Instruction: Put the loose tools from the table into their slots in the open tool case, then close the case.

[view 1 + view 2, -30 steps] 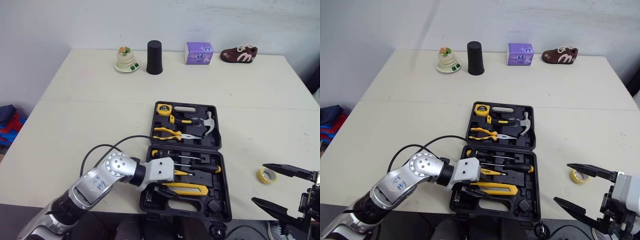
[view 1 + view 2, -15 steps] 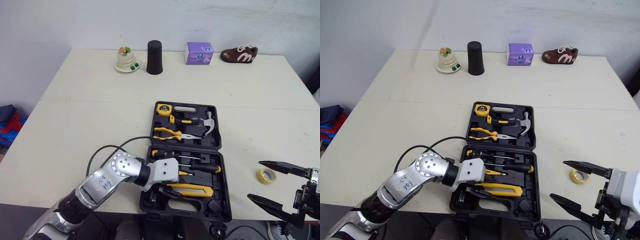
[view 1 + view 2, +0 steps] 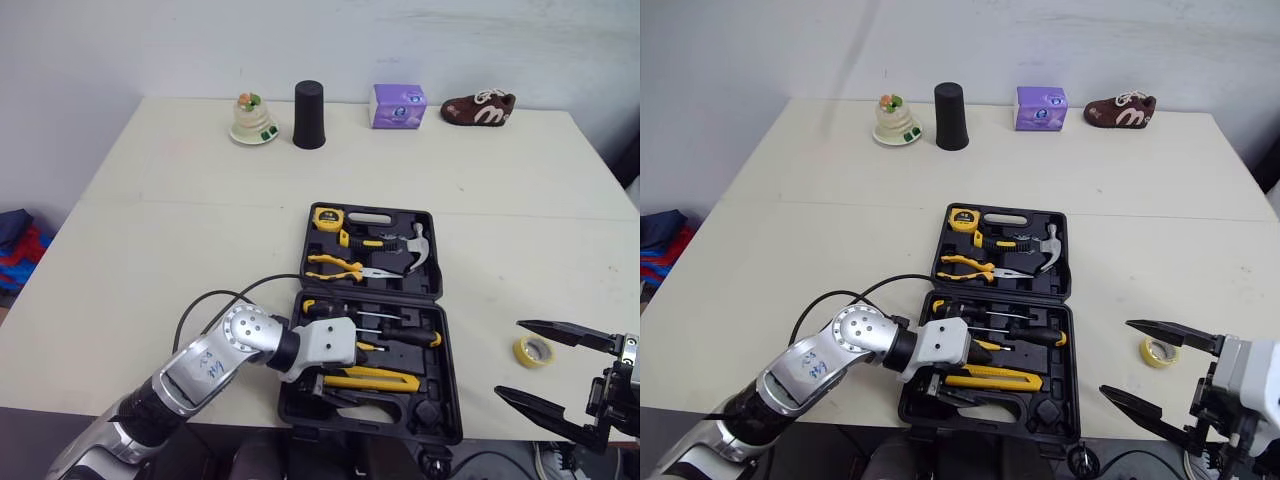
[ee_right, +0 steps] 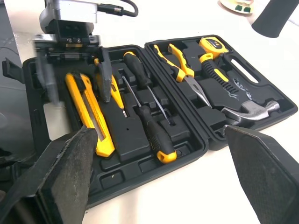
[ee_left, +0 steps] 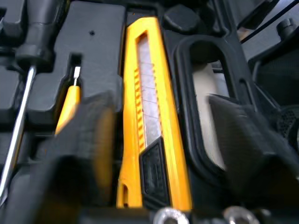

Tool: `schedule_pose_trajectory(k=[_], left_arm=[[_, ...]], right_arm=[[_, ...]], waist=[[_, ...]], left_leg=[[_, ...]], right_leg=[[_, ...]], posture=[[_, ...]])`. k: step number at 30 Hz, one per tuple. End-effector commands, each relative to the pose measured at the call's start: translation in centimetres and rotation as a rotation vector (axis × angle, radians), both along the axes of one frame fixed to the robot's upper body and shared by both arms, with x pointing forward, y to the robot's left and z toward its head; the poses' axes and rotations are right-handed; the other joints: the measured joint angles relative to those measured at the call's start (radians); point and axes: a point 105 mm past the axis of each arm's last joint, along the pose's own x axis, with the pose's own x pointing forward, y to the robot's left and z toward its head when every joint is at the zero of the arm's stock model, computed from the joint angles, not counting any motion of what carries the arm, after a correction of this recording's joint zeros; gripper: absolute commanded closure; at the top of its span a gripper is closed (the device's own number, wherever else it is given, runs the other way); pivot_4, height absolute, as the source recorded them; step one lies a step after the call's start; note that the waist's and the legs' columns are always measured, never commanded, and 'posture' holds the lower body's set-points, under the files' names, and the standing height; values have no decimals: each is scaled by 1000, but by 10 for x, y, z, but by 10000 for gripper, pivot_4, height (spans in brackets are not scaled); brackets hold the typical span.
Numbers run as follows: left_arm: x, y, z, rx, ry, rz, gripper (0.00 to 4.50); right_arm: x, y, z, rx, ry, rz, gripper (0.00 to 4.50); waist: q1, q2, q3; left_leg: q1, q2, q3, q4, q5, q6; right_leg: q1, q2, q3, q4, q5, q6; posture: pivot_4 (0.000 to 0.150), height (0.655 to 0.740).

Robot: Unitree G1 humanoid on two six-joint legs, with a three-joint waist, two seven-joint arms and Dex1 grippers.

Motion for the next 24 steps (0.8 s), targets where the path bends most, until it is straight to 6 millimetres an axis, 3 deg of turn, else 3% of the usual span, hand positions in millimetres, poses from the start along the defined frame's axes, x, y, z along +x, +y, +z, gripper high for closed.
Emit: schedule_pose_trajectory(k=[1,7,8,10,17,24], left_arm=[[-3,0,19,-93,-14,-76,6353],[8,2,36,-246,-59,-88,6353],[7,4,36,-261,-55,-106,8703],[4,8,35,-281,-45,-154,14587],[7,4,4,-210,-16,-131,44561],[6,4,-19,-117,-23,-128,44883]], right_arm=[[0,3,3,-13,-17,10,0],[1,1,1,-10,-17,-4,0],[1,0,0,-8,-16,-10,0],[1,-1,-2,-7,-14,-18,0],[-2,-6,-7,-4,4,-34,0],[-5,-8,-15,8,25,-46,0]], waist=[[0,0,0],[0,0,0],[0,0,0],[-1,0,0],[0,0,0],[0,0,0]], left_leg=[[0,0,0,0,0,0],[0,0,0,0,0,0],[0,0,0,0,0,0],[0,0,0,0,0,0],[0,-1,-1,1,0,1],[0,0,-1,0,0,1]], right_leg=[[0,0,0,0,0,0],[1,0,0,0,0,0],[1,0,0,0,0,0],[1,0,-1,0,0,0],[1,0,-1,0,0,0],[1,0,-1,0,0,0]], posture=[[1500,7400],[1500,7400],[1500,7400],[1500,7400],[1500,7400],[1500,7400]])
